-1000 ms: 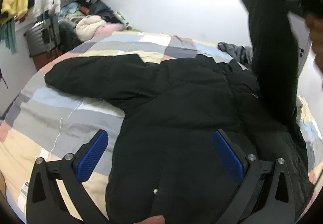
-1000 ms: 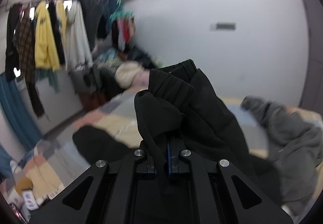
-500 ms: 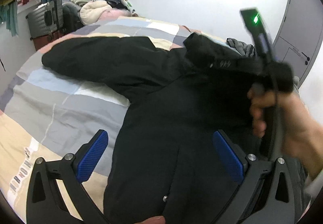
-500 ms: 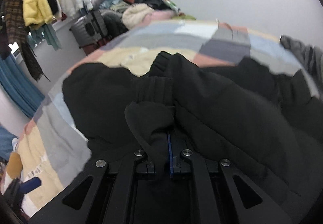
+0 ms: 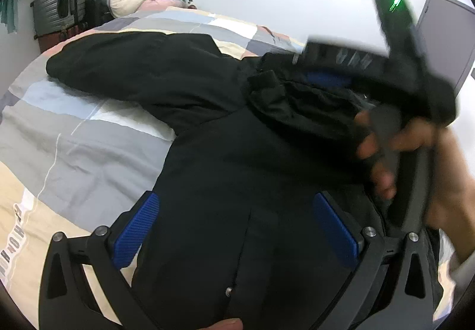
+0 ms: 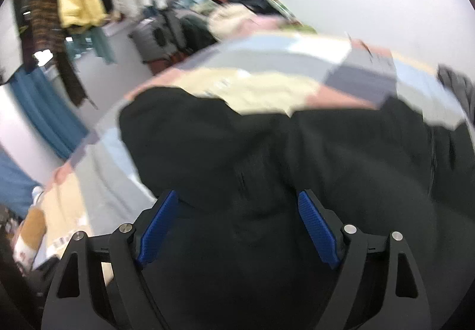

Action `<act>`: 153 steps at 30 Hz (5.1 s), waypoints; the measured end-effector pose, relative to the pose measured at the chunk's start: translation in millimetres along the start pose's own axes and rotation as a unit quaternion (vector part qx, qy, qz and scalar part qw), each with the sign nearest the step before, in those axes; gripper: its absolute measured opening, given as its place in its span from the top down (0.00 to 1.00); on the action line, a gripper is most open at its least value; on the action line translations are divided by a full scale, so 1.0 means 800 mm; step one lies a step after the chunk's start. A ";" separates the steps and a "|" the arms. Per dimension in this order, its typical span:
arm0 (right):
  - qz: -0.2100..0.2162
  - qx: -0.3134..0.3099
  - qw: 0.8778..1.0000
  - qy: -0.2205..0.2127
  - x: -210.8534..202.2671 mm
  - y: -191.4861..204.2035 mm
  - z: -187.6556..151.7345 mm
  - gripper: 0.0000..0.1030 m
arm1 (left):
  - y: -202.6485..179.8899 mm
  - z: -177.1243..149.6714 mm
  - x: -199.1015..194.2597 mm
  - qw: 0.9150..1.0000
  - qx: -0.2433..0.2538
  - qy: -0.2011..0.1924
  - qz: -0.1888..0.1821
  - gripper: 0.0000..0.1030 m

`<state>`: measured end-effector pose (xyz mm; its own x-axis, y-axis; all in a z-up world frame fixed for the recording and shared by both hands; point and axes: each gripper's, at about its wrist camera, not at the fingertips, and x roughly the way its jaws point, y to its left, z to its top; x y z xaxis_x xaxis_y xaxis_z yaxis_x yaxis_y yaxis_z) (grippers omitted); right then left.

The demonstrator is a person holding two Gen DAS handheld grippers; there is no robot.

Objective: Fold large clothes
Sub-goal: 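Lift the sleeve with the right tool and fold it across the jacket body, then open the right tool to release the sleeve and withdraw it, then reach the left tool to the other sleeve cuff and close on it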

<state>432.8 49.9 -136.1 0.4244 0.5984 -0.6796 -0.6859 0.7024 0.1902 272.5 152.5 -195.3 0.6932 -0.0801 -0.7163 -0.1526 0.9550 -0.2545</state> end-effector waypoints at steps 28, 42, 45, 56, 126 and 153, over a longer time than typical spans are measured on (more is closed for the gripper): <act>-0.218 0.088 0.962 -0.138 -0.324 -0.120 -0.136 0.20 | -0.103 -0.026 -0.063 0.994 0.073 -0.074 -0.041 0.00; -0.249 0.156 0.956 -0.003 -0.222 -0.236 -0.257 0.38 | -0.133 -0.038 -0.030 0.994 0.093 -0.054 -0.034 0.00; -0.274 0.130 0.953 0.001 -0.209 -0.241 -0.259 0.38 | -0.138 -0.040 -0.027 0.993 0.101 -0.055 -0.026 0.00; -0.277 0.129 0.951 -0.052 -0.213 -0.260 -0.250 0.74 | -0.136 -0.043 -0.011 0.996 0.085 -0.018 -0.033 0.00; -0.237 0.151 0.944 -0.175 -0.383 0.026 -0.352 0.19 | 0.055 0.053 -0.063 0.994 -0.093 -0.050 0.008 0.00; -0.295 0.173 0.930 -0.134 -0.306 0.011 -0.291 0.00 | 0.417 0.139 0.101 0.924 -0.361 -0.102 -0.069 0.03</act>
<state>185.3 -180.2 -132.9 0.8309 0.1116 -0.5451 -0.0755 0.9932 0.0883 356.4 496.7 -265.8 0.8485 -0.0601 -0.5258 -0.4323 0.4944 -0.7541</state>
